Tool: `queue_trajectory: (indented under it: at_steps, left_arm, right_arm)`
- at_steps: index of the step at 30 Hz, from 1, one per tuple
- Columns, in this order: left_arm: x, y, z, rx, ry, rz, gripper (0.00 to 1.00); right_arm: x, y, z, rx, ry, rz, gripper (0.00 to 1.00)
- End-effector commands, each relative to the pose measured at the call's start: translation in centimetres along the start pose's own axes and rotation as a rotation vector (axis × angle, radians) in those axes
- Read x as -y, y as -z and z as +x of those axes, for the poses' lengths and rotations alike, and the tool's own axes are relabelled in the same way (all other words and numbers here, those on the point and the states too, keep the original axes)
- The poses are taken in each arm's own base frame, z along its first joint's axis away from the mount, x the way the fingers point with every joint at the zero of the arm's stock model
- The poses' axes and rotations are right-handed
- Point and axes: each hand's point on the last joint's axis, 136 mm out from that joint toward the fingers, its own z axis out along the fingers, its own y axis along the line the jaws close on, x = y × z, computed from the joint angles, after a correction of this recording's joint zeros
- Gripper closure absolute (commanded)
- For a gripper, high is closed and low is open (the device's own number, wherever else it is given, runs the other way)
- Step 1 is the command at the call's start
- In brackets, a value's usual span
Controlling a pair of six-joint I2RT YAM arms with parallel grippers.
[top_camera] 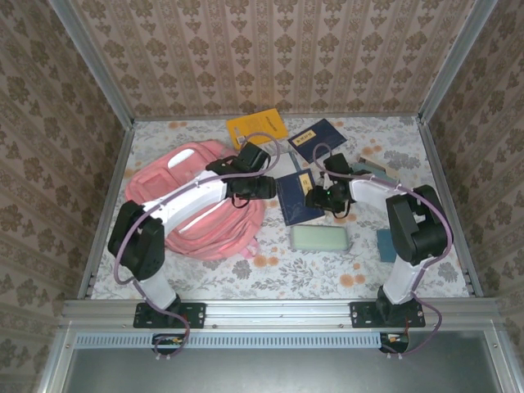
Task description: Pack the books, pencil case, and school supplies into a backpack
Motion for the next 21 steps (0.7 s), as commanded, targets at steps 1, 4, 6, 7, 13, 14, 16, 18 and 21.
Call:
queue_trajectory:
  at_steps: [1,4,6,7,13,14,16,18,21]
  left_arm:
    - [0.7,-0.6,-0.5,-0.021,0.072,0.046,0.43]
    - [0.7,-1.7,-0.2,-0.042,0.117,0.078,0.44]
    - [0.9,-2.3,-0.1,-0.050,0.132,0.084,0.45]
    - [0.8,-2.5,0.0,-0.058,0.140,0.083,0.45]
    - [1.8,-4.4,0.5,-0.097,0.163,0.106,0.48]
    - [2.0,-4.7,0.6,-0.103,0.157,0.105,0.48]
    - [2.1,-5.1,0.8,-0.112,0.153,0.085,0.49]
    - [2.0,-6.0,1.4,-0.141,0.172,0.066,0.49]
    - [2.0,-7.4,2.4,-0.185,0.192,0.059,0.50]
  right_arm:
    - [-1.5,1.6,0.5,0.010,-0.003,-0.051,0.44]
    - [-0.7,2.3,-0.2,0.031,0.039,0.013,0.44]
    - [-0.4,2.3,-0.9,0.031,0.056,0.033,0.45]
    - [-0.3,2.1,-1.2,0.030,0.061,0.034,0.46]
    - [-0.5,0.5,-2.3,0.012,0.082,0.038,0.51]
    - [-0.4,0.3,-2.4,0.009,0.083,0.040,0.52]
    - [-0.1,-0.3,-2.3,-0.001,0.080,0.049,0.53]
    - [-0.1,-1.0,-2.0,-0.020,0.081,0.039,0.58]
    - [0.1,-1.6,-1.4,-0.035,0.067,0.038,0.63]
